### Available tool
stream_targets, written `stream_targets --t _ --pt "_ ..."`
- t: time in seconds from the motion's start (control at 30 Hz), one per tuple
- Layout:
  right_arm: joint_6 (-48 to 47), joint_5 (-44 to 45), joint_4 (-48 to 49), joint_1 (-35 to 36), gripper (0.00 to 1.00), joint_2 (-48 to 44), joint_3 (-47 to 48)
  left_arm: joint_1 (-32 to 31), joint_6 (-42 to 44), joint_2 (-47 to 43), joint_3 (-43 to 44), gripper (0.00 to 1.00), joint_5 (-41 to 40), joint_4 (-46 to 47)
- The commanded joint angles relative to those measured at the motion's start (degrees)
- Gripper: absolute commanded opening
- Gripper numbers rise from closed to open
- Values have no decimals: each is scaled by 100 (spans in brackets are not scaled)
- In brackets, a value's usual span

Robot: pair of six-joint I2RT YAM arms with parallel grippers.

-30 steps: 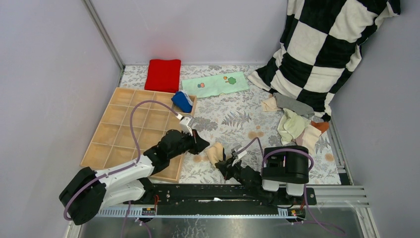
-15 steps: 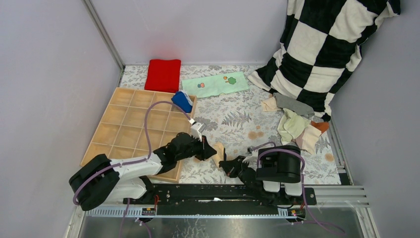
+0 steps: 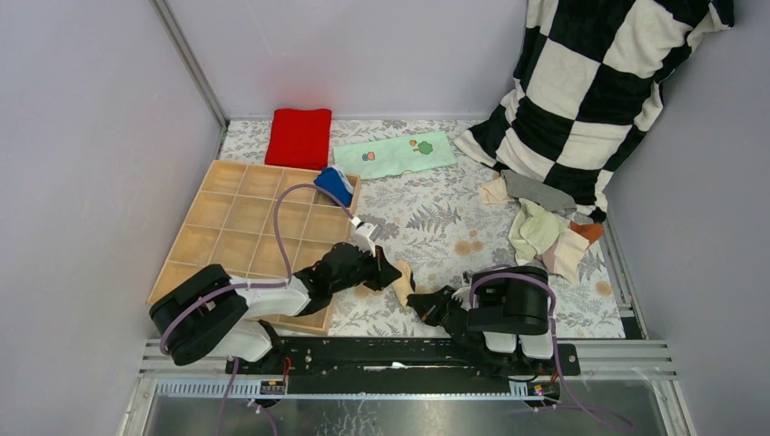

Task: Roll the underwear
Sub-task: Roll the underwear to the center of the board.

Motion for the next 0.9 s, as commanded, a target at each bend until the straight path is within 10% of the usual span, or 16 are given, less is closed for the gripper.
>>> stream_targets --t 0.0,0.47,0.87 --pt "-7 194 361 19 0 214 -99 -25 -124 179 22 11 -258 794" --pt "-269 117 218 14 1 123 4 -31 -118 805 -70 7 -147 1091" --pt "-1286 253 -1880 19 45 -1719 239 -34 -405 1413 -20 0 -536 735"
